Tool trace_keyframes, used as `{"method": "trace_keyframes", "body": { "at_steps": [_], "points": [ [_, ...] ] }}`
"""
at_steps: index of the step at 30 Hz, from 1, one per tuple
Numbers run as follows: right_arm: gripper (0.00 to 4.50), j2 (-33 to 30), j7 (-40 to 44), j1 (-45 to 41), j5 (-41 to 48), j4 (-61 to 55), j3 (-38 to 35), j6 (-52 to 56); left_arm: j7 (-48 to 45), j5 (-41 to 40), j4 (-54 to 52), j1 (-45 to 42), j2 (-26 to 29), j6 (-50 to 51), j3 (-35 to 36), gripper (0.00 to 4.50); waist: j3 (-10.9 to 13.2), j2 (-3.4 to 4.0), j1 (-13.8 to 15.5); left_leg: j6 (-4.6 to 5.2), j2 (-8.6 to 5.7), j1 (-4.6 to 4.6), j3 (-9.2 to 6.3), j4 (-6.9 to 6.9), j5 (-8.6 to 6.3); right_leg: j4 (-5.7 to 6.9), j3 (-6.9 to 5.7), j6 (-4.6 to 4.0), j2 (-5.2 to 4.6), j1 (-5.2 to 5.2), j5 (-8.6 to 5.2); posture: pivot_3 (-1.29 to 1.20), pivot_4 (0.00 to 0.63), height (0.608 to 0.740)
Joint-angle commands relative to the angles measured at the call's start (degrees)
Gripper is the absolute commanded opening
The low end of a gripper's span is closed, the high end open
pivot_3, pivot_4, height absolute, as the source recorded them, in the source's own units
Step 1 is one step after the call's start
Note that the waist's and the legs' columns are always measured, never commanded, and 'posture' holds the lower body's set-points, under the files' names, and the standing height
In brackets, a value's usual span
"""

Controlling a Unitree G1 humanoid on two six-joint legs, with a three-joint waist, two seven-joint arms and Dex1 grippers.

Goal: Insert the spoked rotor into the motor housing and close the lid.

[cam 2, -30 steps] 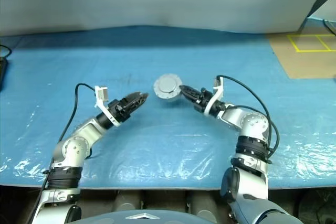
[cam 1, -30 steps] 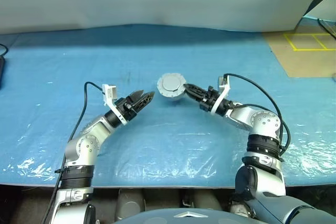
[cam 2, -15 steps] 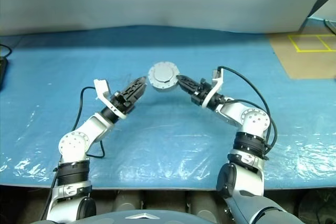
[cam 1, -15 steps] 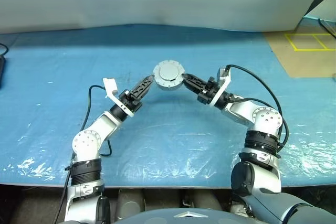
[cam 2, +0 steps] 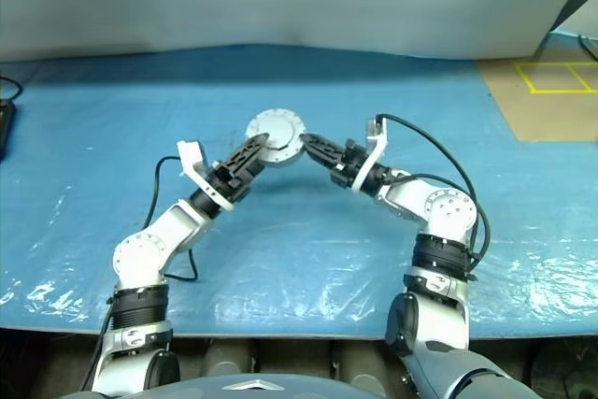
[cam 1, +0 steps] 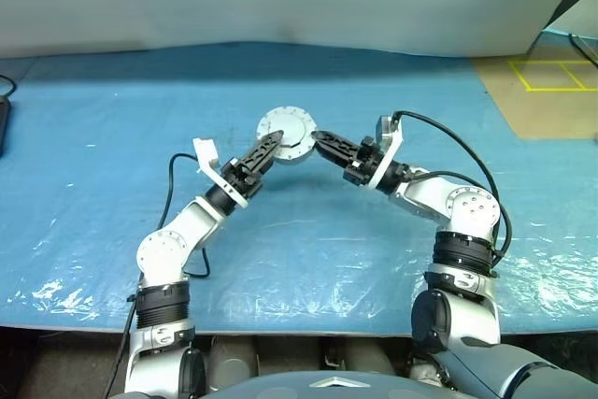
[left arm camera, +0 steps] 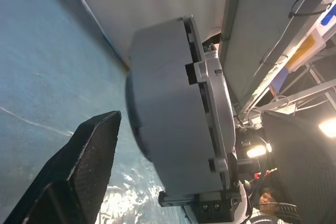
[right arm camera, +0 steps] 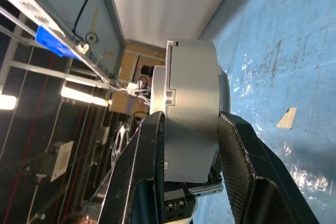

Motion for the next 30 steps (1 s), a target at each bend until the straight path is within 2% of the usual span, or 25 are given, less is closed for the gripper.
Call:
{"method": "trace_keyframes", "body": {
  "at_steps": [1,9,12,15,16,28,30],
  "points": [
    [1.11,0.08,2.64,-0.07,4.57,-4.1,0.93,0.08,-0.33,-0.94,-1.69,-1.66,-0.45,-0.18,-0.89,4.47,0.0,0.0,0.01,0.0,0.0,-0.01,0.0,0.01,0.0,0.0,0.0,0.01,0.0,0.0,0.01,0.0,0.15,0.74],
    [1.11,-0.58,2.65,0.66,5.06,-4.44,2.35,-1.26,-1.93,0.05,-1.32,-2.26,0.11,-0.39,-1.87,4.47,0.0,0.0,0.02,0.0,-0.01,-0.03,-0.01,0.04,0.0,0.01,0.0,0.03,0.0,0.0,0.02,0.0,0.15,0.74],
    [1.11,-0.72,2.48,0.46,5.06,-4.09,2.43,-1.88,-2.12,0.35,-0.9,-2.27,-0.04,-1.44,-1.53,3.9,0.0,0.0,0.0,0.0,-0.01,-0.04,-0.02,0.05,0.0,0.01,0.0,0.04,0.0,0.0,0.02,0.0,0.15,0.74],
    [1.11,-0.85,2.37,0.39,4.71,-3.73,2.7,-2.48,-1.88,0.34,-0.53,-2.38,-0.5,-2.31,-1.06,2.84,0.0,0.0,0.02,0.0,-0.01,-0.04,-0.02,0.06,0.0,0.02,0.0,0.04,0.0,0.0,0.03,0.0,0.15,0.74],
    [1.11,-0.9,2.45,0.37,4.51,-3.53,2.85,-2.72,-1.82,0.3,-0.39,-2.46,-0.63,-2.51,-0.92,2.64,0.0,0.0,0.05,0.0,-0.01,-0.07,-0.02,0.07,0.0,0.02,0.0,0.05,-0.01,0.0,0.03,0.0,0.15,0.74],
    [1.11,-2.81,5.28,1.05,1.43,-4.22,5.9,-6.25,1.5,2.18,1.46,-2.96,-1.59,-4.58,-0.86,2.63,0.0,0.0,0.07,0.0,-0.01,-0.12,-0.03,0.16,0.0,0.05,0.0,0.08,-0.01,0.01,0.05,0.0,0.15,0.74],
    [1.83,-3.33,7.03,1.65,0.1,-4.87,6.87,-7.65,1.4,2.57,1.67,-3.09,-1.55,-4.97,-0.85,2.63,0.0,0.0,0.1,0.0,-0.01,-0.12,-0.04,0.18,0.0,0.05,0.0,0.08,-0.01,0.01,0.06,0.0,0.15,0.74]
  ]
}}
